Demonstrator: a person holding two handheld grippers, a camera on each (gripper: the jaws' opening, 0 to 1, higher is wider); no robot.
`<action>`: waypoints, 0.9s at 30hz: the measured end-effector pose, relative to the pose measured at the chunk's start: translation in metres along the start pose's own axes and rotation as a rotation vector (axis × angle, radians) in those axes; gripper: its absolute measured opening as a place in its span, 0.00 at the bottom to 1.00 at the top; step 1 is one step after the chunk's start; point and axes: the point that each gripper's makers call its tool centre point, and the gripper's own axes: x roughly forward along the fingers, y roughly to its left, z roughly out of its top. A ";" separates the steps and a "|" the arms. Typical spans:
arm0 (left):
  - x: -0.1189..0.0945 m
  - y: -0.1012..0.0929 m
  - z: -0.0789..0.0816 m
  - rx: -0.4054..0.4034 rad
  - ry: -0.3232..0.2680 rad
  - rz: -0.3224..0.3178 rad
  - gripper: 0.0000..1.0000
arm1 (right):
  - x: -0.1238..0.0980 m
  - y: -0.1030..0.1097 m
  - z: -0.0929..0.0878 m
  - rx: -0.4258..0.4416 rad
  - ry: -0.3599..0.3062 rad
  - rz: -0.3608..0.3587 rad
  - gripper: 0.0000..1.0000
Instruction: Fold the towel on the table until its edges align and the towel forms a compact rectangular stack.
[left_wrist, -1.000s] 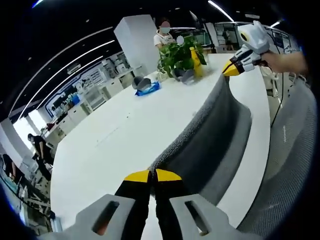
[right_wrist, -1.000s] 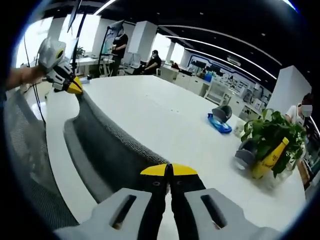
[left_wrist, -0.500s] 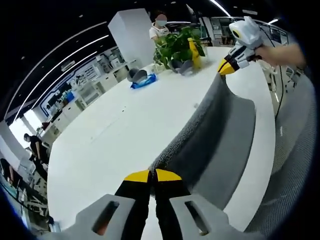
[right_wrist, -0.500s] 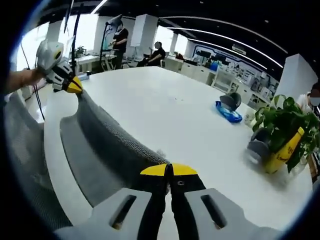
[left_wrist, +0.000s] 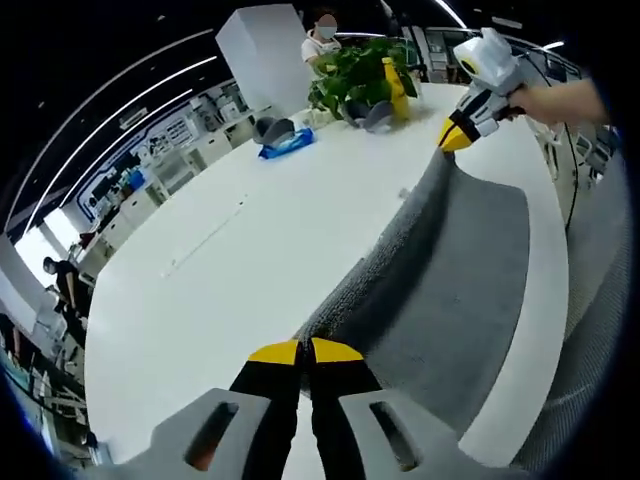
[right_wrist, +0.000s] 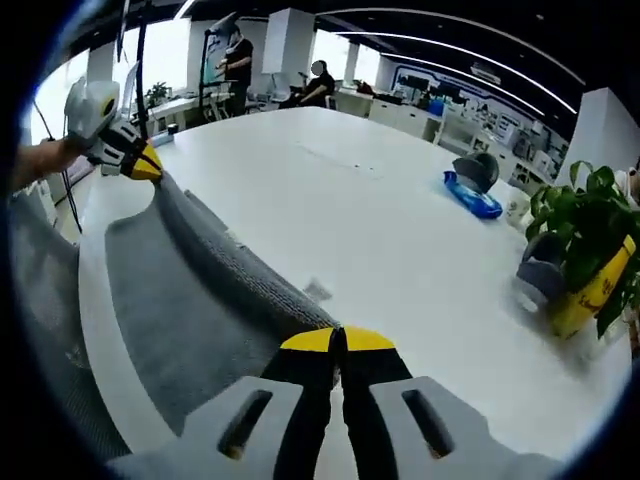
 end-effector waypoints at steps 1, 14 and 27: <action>0.002 0.000 0.000 0.009 0.004 0.004 0.02 | 0.001 0.000 -0.001 -0.001 0.002 0.000 0.00; 0.001 0.009 -0.007 0.123 0.014 0.088 0.07 | -0.001 -0.006 -0.004 0.001 0.002 -0.054 0.00; -0.006 -0.015 0.001 0.053 -0.040 0.049 0.10 | -0.006 -0.002 -0.007 0.018 -0.003 -0.051 0.00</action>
